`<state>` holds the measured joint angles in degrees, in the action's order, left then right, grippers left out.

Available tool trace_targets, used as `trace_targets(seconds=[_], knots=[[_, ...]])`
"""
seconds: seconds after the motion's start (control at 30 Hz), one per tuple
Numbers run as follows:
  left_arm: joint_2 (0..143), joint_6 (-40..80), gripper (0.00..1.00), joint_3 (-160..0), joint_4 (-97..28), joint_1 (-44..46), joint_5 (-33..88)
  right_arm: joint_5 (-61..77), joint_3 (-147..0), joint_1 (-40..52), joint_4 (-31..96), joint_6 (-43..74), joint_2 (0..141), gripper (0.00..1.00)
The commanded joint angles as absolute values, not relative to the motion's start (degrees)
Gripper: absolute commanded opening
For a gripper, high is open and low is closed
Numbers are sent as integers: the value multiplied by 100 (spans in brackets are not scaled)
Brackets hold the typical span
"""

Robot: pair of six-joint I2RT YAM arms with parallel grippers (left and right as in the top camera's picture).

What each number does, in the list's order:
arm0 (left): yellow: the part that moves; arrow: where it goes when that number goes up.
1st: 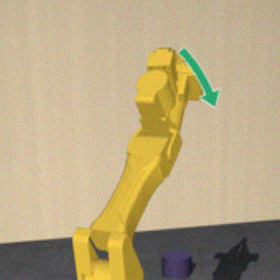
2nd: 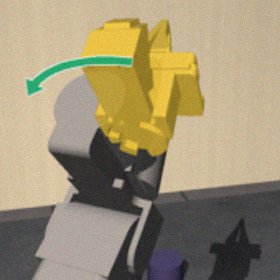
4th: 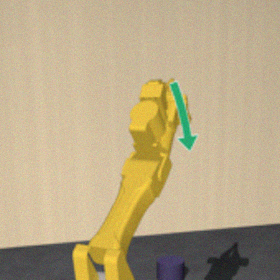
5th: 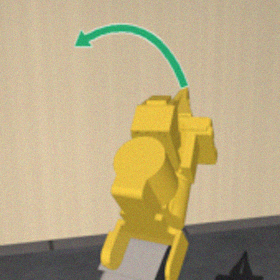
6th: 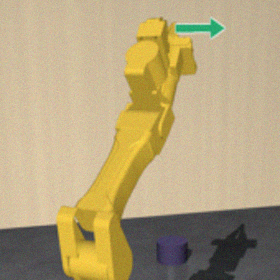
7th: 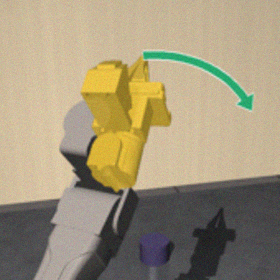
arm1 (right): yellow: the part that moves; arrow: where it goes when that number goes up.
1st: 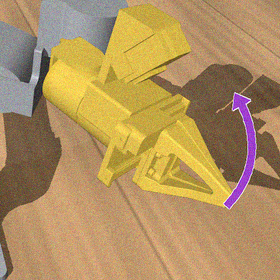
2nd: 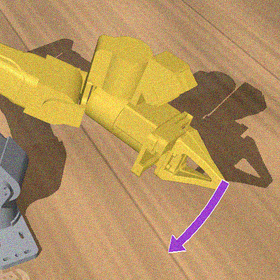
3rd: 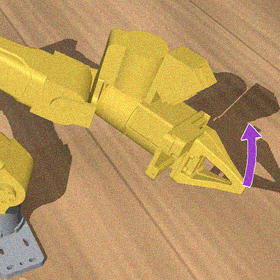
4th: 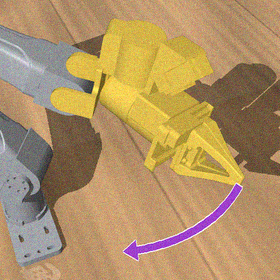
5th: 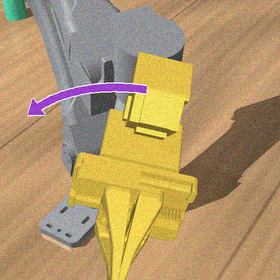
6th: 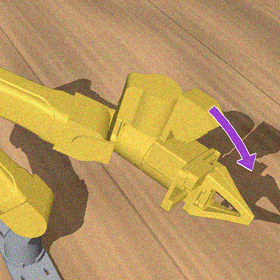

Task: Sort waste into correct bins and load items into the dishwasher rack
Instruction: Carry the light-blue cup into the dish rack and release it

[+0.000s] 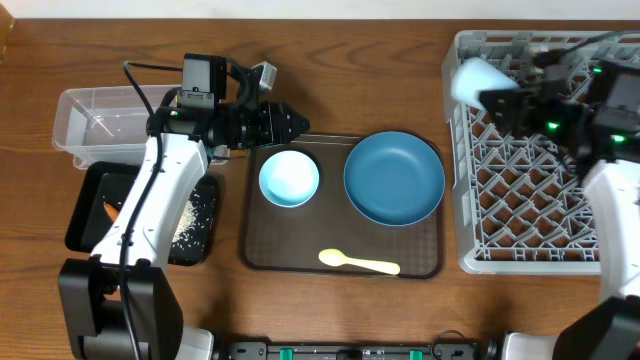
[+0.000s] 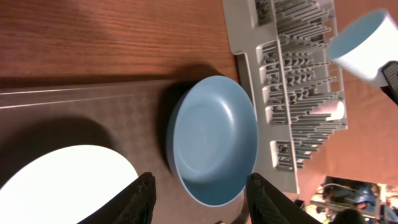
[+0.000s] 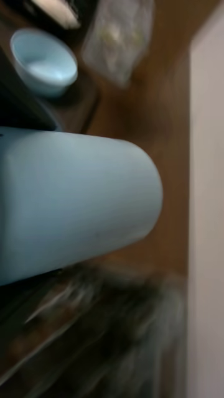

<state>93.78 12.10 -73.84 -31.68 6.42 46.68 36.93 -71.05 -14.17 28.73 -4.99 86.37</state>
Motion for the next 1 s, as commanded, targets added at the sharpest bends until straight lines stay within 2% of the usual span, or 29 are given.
trace_targets(seconds=[0.0, 0.13, 0.37, 0.53, 0.67, 0.97], knots=[[9358, 941, 49, -7389, -3212, 633, 4508, 2235, -7706, -1798, 3529, -469, 8357, 38], [9343, 856, 49, -7389, -3260, 633, 4510, 1201, -8217, -2244, 4600, -471, 8357, 36], [9343, 792, 49, -7389, -3310, 633, 4486, -102, -8340, -2910, 5430, -252, 8390, 36], [9343, 705, 49, -7389, -3404, 633, 4425, -390, -8340, -3295, 5651, -220, 8600, 32], [9343, 707, 49, -7389, -3406, 633, 4427, -471, -8340, -3483, 5701, -169, 8866, 37], [9343, 707, 49, -7389, -3409, 633, 4427, -1033, -8340, -3647, 6027, 82, 9443, 37]])
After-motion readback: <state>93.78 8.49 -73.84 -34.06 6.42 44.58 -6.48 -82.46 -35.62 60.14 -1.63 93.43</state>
